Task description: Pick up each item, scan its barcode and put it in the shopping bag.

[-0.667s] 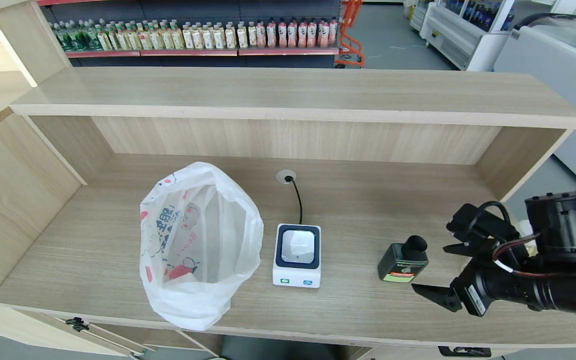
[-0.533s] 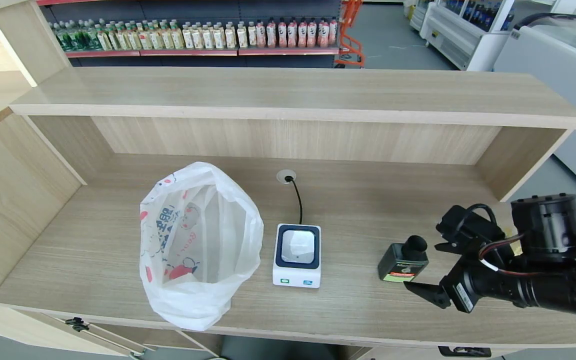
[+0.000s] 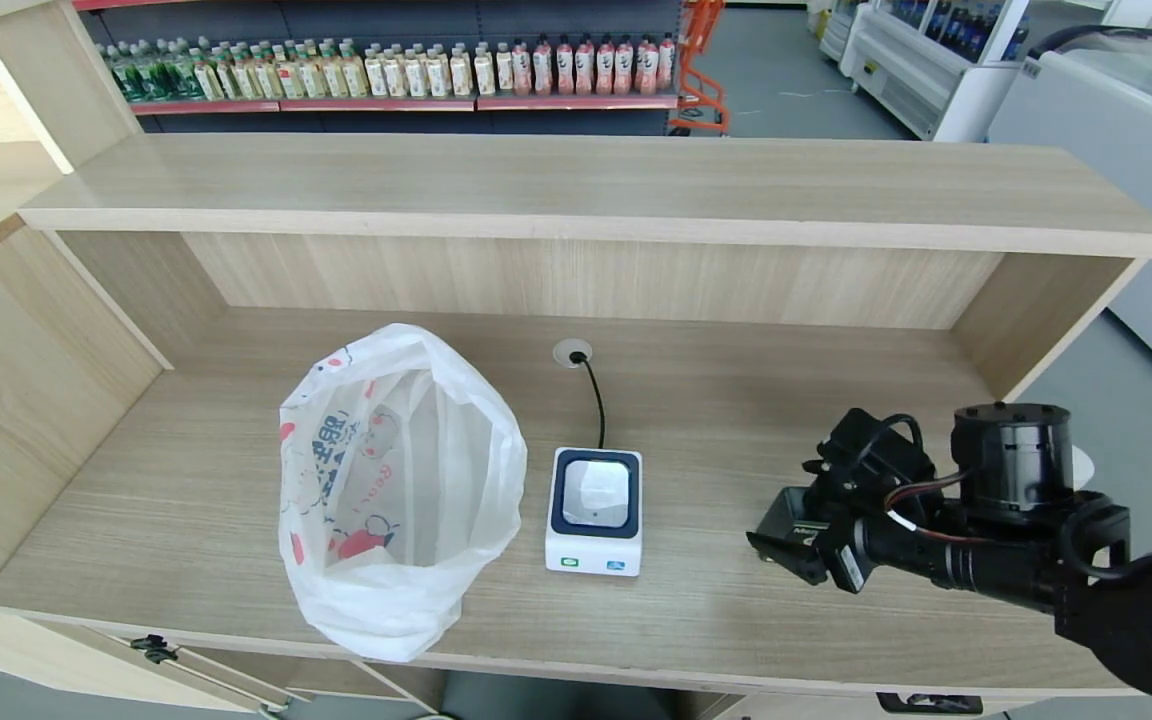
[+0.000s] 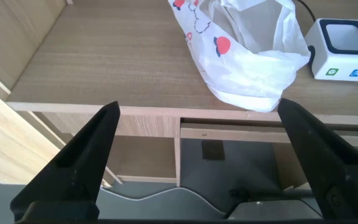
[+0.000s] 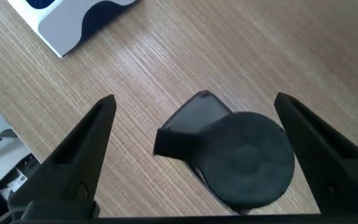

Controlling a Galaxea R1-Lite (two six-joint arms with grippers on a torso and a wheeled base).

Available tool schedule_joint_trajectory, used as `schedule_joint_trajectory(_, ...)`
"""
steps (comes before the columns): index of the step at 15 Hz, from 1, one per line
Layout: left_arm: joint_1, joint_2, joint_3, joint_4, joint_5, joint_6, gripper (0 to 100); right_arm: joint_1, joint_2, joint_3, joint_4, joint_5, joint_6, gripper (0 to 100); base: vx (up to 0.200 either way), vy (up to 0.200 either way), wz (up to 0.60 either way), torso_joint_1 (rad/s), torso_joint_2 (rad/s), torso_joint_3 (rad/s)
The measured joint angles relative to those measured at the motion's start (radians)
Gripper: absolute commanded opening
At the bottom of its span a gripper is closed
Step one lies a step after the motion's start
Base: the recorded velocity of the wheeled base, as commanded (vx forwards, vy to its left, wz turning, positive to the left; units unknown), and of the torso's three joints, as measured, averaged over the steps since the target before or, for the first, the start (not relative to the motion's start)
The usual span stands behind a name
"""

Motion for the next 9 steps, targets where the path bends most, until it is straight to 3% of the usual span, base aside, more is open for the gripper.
schedule_joint_trajectory(3, 0.000, 0.000, 0.000, 0.000, 0.000, 0.000, 100, 0.025, 0.072, 0.000, -0.030, 0.004, -0.005, 100, 0.000, 0.000, 0.00, 0.000, 0.00, 0.000)
schedule_joint_trajectory(4, 0.000, 0.000, 0.000, 0.000, 0.000, 0.000, 100, 0.030, 0.091, -0.001, -0.054, 0.004, -0.005, 0, 0.000, 0.000, 0.00, 0.000, 0.00, 0.000)
schedule_joint_trajectory(9, 0.000, 0.000, 0.000, 0.000, 0.000, 0.000, 100, 0.037, 0.124, -0.019, -0.077, 0.005, 0.002, 0, 0.000, 0.000, 0.00, 0.000, 0.00, 0.000)
